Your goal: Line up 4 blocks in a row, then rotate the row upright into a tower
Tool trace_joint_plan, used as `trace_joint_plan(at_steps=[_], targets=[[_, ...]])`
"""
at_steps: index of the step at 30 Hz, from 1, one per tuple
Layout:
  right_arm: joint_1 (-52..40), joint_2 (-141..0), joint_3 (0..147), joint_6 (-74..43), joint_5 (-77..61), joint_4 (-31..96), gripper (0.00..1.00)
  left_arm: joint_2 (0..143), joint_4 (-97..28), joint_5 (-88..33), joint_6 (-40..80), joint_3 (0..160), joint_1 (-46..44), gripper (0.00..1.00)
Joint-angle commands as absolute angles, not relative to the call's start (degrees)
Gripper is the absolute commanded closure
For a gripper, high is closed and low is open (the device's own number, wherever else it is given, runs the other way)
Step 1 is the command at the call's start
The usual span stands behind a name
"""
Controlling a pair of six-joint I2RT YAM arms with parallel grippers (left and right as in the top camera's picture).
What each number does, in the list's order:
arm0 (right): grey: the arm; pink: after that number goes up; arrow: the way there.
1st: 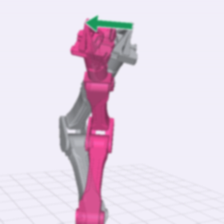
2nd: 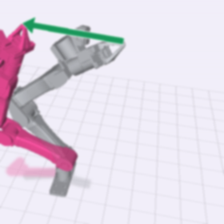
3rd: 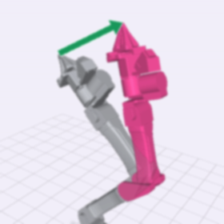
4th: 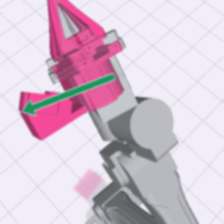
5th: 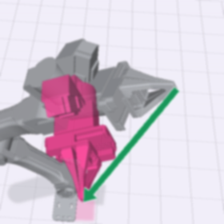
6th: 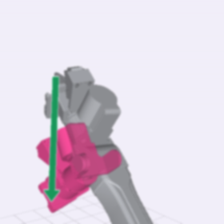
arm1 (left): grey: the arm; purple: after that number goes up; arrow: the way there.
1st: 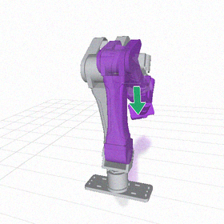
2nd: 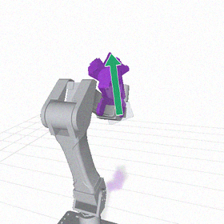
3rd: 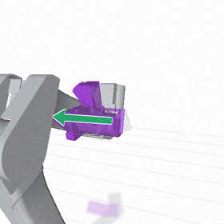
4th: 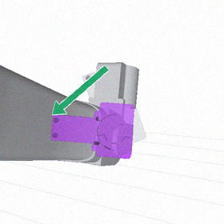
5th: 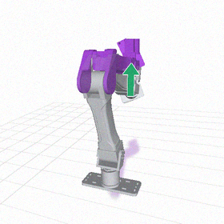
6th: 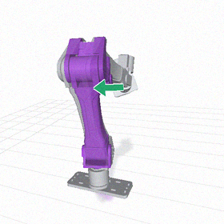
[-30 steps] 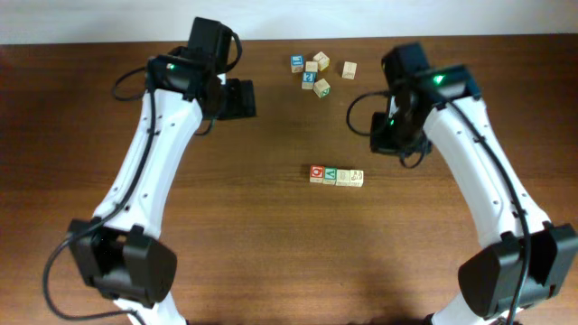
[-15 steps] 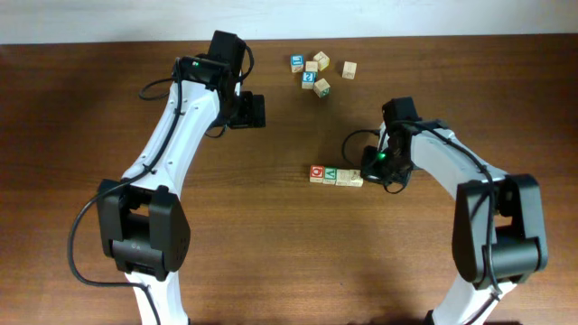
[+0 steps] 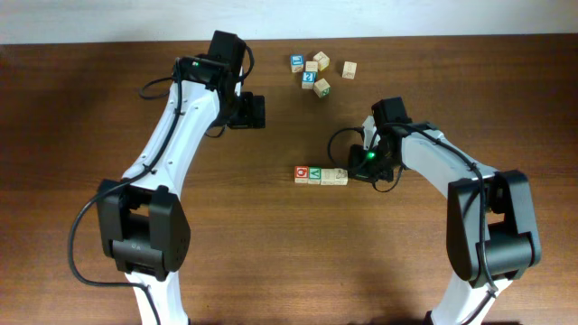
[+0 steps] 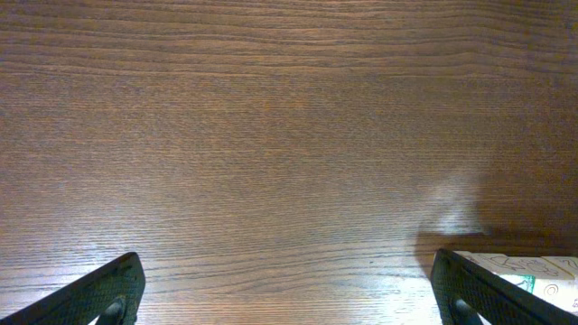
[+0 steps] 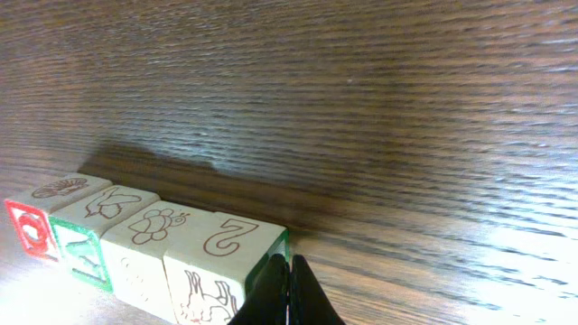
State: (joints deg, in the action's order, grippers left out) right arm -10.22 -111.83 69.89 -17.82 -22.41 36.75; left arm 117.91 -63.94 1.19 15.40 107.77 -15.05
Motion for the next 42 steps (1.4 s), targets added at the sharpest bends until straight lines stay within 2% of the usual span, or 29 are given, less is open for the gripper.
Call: trace_joint_plan(at_steps=[1, 14, 15, 18, 19, 20, 21, 22, 23, 24, 25, 28, 30, 31, 33, 34, 35, 42], targets=[[-10.61, -112.36, 69.69, -18.94, -24.03, 36.56, 0.96, 118.54, -63.79, 0.60, 14.46, 107.74, -14.96, 0.01], [-13.17, -112.33, 70.04, -24.12, -24.84, 34.87, 0.94, 118.54, -63.75, 0.43, 14.46, 107.77, -14.55, 0.01], [-11.84, -112.22, 71.55, -23.92, -24.82, 37.08, 0.89, 118.54, -63.31, -1.96, 14.41, 108.01, -13.93, 0.01], [-7.31, -112.20, 79.09, -18.28, -24.88, 46.78, 0.89, 118.54, -63.24, -12.10, 8.40, 108.49, -11.90, 0.00], [-6.31, -112.20, 81.56, -16.21, -25.04, 50.02, 0.87, 118.54, -63.55, -16.86, 4.56, 108.49, -11.31, 0.00], [-5.96, -112.20, 83.61, -14.24, -25.15, 53.52, 0.62, 118.54, -65.08, -24.27, -2.31, 108.47, -10.61, 0.00], [-5.98, -112.22, 83.68, -13.74, -25.56, 54.48, 0.59, 118.58, -65.95, -25.54, -4.62, 108.47, -10.52, 0.00], [-6.04, -112.46, 83.53, -13.74, -25.78, 54.96, 0.60, 118.76, -66.92, -25.47, -6.48, 108.47, -10.55, 0.05], [-6.09, -112.64, 83.53, -13.74, -25.98, 55.09, 0.66, 118.96, -67.72, -24.16, -7.40, 108.47, -10.55, 0.11], [-6.09, -112.68, 83.53, -13.74, -25.96, 55.09, 0.71, 119.09, -68.51, -24.03, -7.40, 108.47, -10.59, 0.10], [-6.07, -112.68, 83.53, -13.76, -25.96, 54.85, 0.74, 119.09, -69.41, -24.27, -7.33, 108.47, -10.59, 0.01], [-6.09, -112.68, 83.53, -14.02, -26.41, 53.17, 0.79, 119.09, -70.17, -24.25, -6.74, 108.47, -10.79, 0.01], [-6.07, -112.68, 83.53, -15.42, -26.39, 52.03, 0.91, 119.09, -70.83, -24.23, -6.76, 108.47, -11.49, 0.01], [-6.04, -112.66, 83.53, -15.42, -26.37, 52.03, 0.92, 119.11, -70.87, -24.21, -6.74, 108.47, -11.86, 0.00], [-5.91, -112.66, 83.53, -15.42, -26.39, 53.41, 0.93, 119.26, -70.87, -24.12, -6.02, 108.29, -12.34, 0.12], [-5.93, -112.68, 83.53, -15.29, -26.37, 54.48, 0.93, 119.33, -70.85, -24.01, -4.01, 107.48, -12.34, 0.22], [-6.02, -112.68, 83.53, -15.20, -26.37, 54.65, 0.93, 119.37, -70.65, -23.99, -3.40, 106.65, -12.32, 0.26], [-6.02, -112.79, 79.66, -9.52, -28.84, 53.78, 0.94, 122.26, -68.79, -21.91, 0.62, 106.00, -12.32, 0.29]])
